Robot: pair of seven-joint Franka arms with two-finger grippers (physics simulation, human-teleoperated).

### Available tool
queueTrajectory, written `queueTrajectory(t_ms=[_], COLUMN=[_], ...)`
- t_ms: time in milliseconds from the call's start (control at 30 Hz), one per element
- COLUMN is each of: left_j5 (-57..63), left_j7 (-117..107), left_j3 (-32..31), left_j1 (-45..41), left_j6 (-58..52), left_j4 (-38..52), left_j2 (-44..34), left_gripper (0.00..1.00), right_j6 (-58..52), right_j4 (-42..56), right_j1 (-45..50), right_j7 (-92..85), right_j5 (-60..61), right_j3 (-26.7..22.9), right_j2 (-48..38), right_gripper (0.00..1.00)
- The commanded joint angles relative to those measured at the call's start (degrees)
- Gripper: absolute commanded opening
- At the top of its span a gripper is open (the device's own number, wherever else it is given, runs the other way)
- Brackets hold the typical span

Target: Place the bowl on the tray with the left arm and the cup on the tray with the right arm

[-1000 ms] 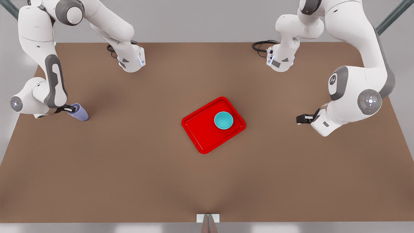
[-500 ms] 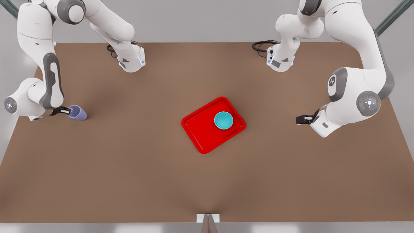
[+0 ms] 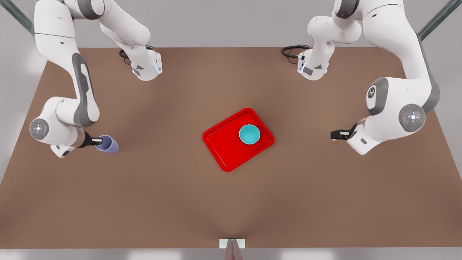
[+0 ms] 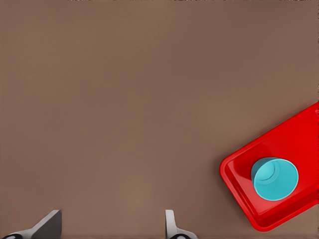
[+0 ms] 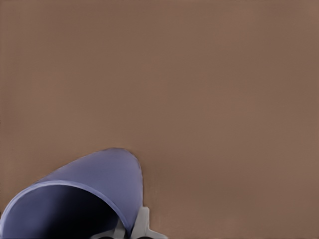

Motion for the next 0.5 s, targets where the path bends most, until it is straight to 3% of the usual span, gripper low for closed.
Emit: queueTrajectory(t_ms=[0, 267, 467], left_j5=[-0.3, -0.5, -0.6], left_j7=[0.0, 0.0, 0.0], left_j3=[0.0, 0.0, 0.0], left_j1=[0.1, 0.2, 0.3], left_j6=[0.0, 0.1, 0.1], left_j4=[0.0, 0.0, 0.0], left_j2=[0.0, 0.2, 0.4], left_gripper=[1.00, 1.00, 1.00], right_j6=[-0.2, -3.9, -8.0], right_j4=[0.0, 4.6, 16.3], right_j1=[-0.1, 0.1, 9.2], right_j7=[0.7, 18.5, 26.3], right_j5=[-0.4, -0.3, -0.4], right_j3=[1.3, 16.9, 17.6], right_j2=[-0.1, -0.9, 6.3], right_gripper=[0.21, 0.21, 0.21])
